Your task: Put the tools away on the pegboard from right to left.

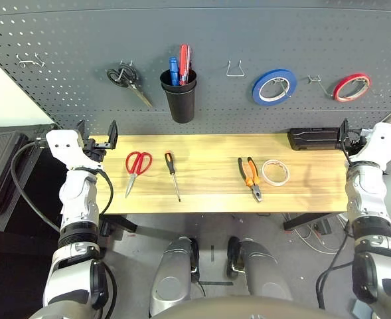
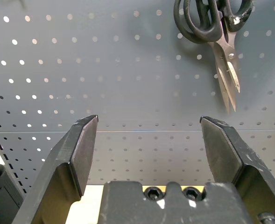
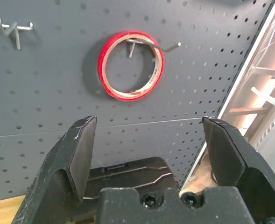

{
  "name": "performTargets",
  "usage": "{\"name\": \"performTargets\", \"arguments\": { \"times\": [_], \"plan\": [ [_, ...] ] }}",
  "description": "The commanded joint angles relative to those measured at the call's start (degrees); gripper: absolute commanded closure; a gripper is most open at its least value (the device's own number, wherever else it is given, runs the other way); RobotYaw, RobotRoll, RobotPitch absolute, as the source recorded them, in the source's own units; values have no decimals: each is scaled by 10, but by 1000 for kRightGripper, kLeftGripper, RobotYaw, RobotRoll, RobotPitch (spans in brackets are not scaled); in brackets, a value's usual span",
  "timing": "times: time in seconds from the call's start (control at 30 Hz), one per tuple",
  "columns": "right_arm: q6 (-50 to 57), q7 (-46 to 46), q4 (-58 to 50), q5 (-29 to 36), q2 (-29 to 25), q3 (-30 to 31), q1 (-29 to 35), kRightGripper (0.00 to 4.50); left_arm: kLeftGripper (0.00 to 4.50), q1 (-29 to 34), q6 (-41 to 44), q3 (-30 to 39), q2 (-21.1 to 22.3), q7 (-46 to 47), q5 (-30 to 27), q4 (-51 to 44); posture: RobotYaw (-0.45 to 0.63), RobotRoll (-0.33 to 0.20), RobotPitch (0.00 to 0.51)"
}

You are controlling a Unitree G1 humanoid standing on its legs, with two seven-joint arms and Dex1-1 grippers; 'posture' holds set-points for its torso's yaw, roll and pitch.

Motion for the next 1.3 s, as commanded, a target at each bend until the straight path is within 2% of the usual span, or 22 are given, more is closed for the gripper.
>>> {"name": "performTargets", "arguments": {
  "times": [0.03, 0.23, 0.43, 0.57, 0.77, 0.93, 1.1, 1.3],
  "plan": [
    [-10, 4, 13, 3, -2, -5, -1, 0, 23, 7, -3, 1, 2, -2, -3, 11, 142, 0, 139],
    [20, 22, -1, 4, -5, 2, 4, 0, 23, 30, 19, -10, -7, -13, -7, -28, 140, 0, 155],
    [120, 73, -34, -6, -29, 30, 11, 0, 23, 74, 103, -56, -7, -73, -23, -132, 132, 0, 183],
    [218, 133, -91, -17, -56, 66, 34, 0, 23, 119, 176, -117, 12, -149, -30, -231, 111, 0, 211],
    [321, 212, -159, -20, -86, 103, 67, 0, 23, 146, 238, -187, 43, -239, -28, -316, 64, 0, 239],
    [360, 283, -188, -30, -128, 130, 70, 0, 23, 133, 247, -231, 61, -292, -11, -328, 36, 0, 261],
    [373, 377, -183, -46, -167, 173, 42, 0, 23, 113, 243, -251, 59, -311, -1, -317, 20, 0, 278],
    [358, 497, -145, -75, -190, 241, -8, 0, 23, 116, 242, -259, 54, -312, 5, -323, 33, 0, 302]
  ]
}}
